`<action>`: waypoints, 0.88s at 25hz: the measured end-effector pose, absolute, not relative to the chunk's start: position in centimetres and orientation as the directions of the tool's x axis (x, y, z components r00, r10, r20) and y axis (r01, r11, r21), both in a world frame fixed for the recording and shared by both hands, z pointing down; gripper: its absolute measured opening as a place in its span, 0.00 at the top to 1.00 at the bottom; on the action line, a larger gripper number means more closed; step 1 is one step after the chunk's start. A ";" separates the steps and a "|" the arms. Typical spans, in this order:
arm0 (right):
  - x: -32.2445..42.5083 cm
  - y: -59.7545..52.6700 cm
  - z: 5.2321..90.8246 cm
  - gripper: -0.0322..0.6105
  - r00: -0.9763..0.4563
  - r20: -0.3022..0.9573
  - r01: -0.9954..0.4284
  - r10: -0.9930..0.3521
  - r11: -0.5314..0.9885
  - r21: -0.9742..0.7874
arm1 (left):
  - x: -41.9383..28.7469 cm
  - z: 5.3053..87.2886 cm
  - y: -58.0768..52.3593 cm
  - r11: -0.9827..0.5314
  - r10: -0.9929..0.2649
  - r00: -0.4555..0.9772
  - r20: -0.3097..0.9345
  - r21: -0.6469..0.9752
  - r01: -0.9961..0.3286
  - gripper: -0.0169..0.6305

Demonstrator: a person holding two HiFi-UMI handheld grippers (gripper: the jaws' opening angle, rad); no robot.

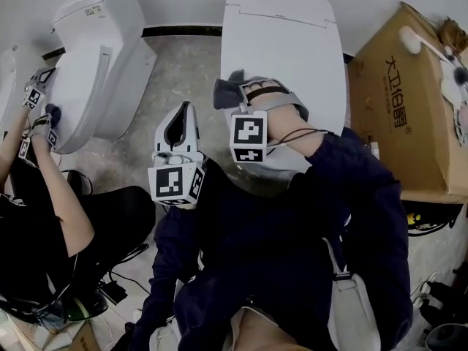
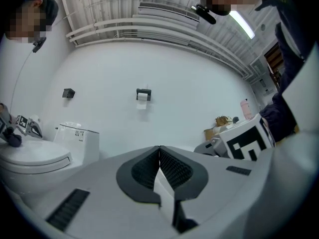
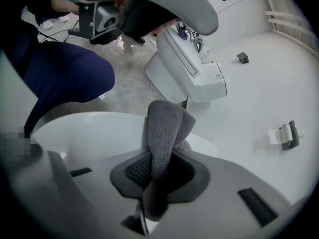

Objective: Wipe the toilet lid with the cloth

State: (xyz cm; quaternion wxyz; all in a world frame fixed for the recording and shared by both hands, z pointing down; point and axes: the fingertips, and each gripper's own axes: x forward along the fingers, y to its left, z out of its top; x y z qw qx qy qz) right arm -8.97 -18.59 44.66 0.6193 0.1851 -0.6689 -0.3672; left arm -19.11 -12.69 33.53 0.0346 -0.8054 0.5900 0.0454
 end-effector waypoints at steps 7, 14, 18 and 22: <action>-8.5 -15.9 44.8 0.84 -0.204 0.720 0.167 -0.663 0.702 0.693 | -18.7 32.9 -13.2 -0.313 -0.942 0.312 -0.125 -0.013 -0.950 0.95; -7.4 -16.8 41.6 0.84 -0.380 0.611 -0.229 -0.694 0.711 0.665 | -18.7 32.0 -14.2 -0.313 -0.940 0.311 -0.138 -0.014 -0.950 0.95; -6.9 -17.2 37.1 0.84 -0.542 0.407 -0.525 -0.735 0.674 0.519 | -18.4 31.5 -14.9 -0.317 -0.937 0.315 -0.150 -0.009 -0.948 0.95; -5.0 -17.3 32.6 0.84 -0.593 0.146 -0.730 -0.792 0.605 0.317 | -18.0 31.2 -15.3 -0.321 -0.936 0.317 -0.153 -0.005 -0.947 0.95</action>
